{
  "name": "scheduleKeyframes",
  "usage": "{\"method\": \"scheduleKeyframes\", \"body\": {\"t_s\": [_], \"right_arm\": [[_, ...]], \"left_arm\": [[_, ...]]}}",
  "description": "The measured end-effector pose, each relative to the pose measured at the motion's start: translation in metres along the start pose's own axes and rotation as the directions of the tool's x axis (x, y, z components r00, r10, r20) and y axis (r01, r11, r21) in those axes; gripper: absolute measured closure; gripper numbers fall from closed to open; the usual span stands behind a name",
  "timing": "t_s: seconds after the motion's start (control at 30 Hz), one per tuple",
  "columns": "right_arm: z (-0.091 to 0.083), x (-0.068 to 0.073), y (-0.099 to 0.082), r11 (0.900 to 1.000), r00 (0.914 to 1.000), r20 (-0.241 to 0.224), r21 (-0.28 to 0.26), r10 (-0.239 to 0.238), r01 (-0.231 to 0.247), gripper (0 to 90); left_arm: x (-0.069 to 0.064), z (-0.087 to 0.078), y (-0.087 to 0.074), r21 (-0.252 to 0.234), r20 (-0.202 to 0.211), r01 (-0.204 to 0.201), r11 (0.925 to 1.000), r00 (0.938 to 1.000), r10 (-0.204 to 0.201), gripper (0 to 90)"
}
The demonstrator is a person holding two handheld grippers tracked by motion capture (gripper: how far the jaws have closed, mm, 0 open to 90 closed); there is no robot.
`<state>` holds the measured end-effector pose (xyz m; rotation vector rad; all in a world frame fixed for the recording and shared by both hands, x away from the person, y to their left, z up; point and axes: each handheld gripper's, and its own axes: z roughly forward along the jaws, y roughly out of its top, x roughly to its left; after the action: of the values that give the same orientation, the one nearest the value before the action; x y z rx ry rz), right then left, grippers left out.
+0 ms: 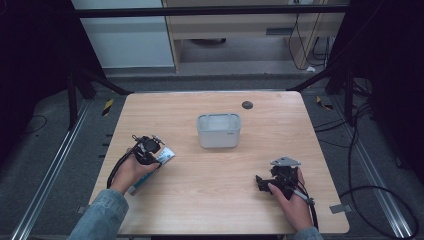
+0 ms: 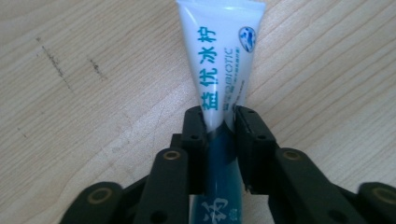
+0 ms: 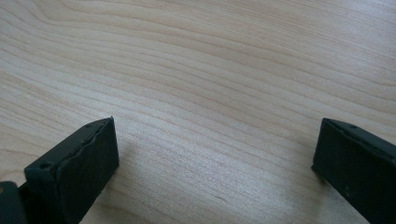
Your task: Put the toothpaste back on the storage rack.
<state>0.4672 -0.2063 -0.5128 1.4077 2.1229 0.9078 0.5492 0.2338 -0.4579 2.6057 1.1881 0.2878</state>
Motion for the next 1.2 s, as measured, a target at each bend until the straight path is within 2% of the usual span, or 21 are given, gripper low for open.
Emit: {"method": "scheduleKeyframes", "body": {"t_s": [0.07,0.37,0.47,0.63,0.93,1.07,1.2], "right_arm": [[0.0,0.0,0.0,1.0,1.0,0.0,0.0,0.0,0.0,0.4],[0.0,0.0,0.0,1.0,1.0,0.0,0.0,0.0,0.0,0.4],[0.0,0.0,0.0,1.0,1.0,0.0,0.0,0.0,0.0,0.4],[0.0,0.0,0.0,1.0,1.0,0.0,0.0,-0.001,0.001,0.4],[0.0,0.0,0.0,1.0,1.0,0.0,0.0,0.0,0.0,0.4],[0.0,0.0,0.0,1.0,1.0,0.0,0.0,0.0,0.0,0.4],[0.0,0.0,0.0,1.0,1.0,0.0,0.0,0.0,0.0,0.4]], "left_arm": [[-0.002,-0.001,0.0,0.001,-0.008,-0.008,1.0,0.9999,0.008,76.5],[-0.006,-0.005,-0.001,-0.011,-0.036,0.002,0.9999,0.9994,-0.003,79.5],[-0.006,-0.012,-0.001,-0.045,-0.044,0.004,0.999,0.999,-0.006,79.8],[-0.005,-0.03,-0.001,-0.113,-0.049,0.018,0.9934,0.9985,-0.023,80.0],[0.0,-0.055,0.0,-0.178,-0.062,0.032,0.9835,0.9971,-0.043,80.8],[0.001,-0.066,-0.001,-0.21,-0.066,0.038,0.977,0.9965,-0.053,81.0],[0.002,-0.081,-0.003,-0.253,-0.075,0.041,0.9666,0.9952,-0.062,81.3]]}}
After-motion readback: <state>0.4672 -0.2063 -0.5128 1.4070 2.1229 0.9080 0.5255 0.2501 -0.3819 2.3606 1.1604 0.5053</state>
